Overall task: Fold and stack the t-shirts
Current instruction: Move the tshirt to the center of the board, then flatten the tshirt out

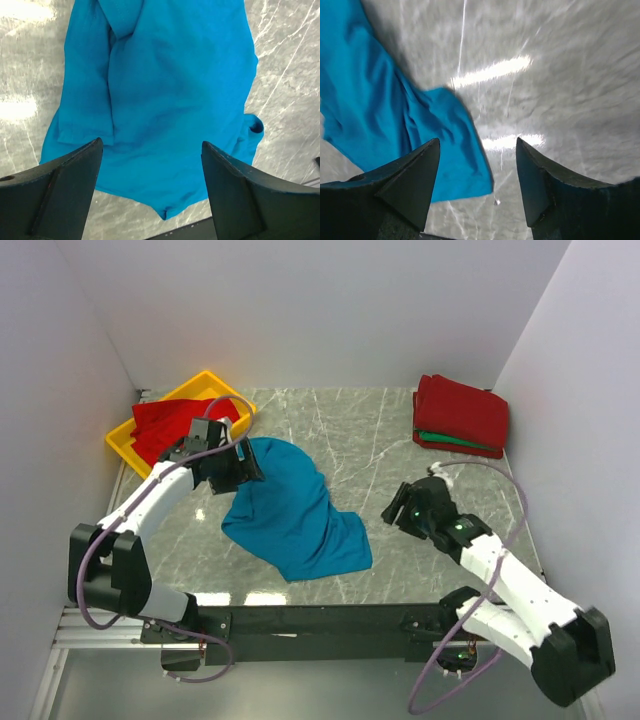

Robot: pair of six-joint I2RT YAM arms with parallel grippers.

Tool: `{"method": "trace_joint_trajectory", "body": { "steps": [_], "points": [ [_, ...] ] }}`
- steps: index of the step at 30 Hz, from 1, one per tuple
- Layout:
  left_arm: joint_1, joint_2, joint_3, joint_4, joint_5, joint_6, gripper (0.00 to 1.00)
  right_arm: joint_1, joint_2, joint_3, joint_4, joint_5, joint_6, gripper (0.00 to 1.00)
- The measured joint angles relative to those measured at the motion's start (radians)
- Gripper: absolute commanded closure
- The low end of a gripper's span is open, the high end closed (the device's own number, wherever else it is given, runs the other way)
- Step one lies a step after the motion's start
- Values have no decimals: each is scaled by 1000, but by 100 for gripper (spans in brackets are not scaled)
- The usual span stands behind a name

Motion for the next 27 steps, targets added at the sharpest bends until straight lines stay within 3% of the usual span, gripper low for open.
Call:
{"method": "trace_joint_trajectory", "body": {
  "steps": [10, 27],
  "points": [
    [0, 65, -39, 31, -56, 10, 16, 249, 340, 18, 43, -19, 35, 35],
    [0, 87, -105, 48, -97, 31, 19, 278, 494, 99, 42, -26, 34, 37]
  ]
}}
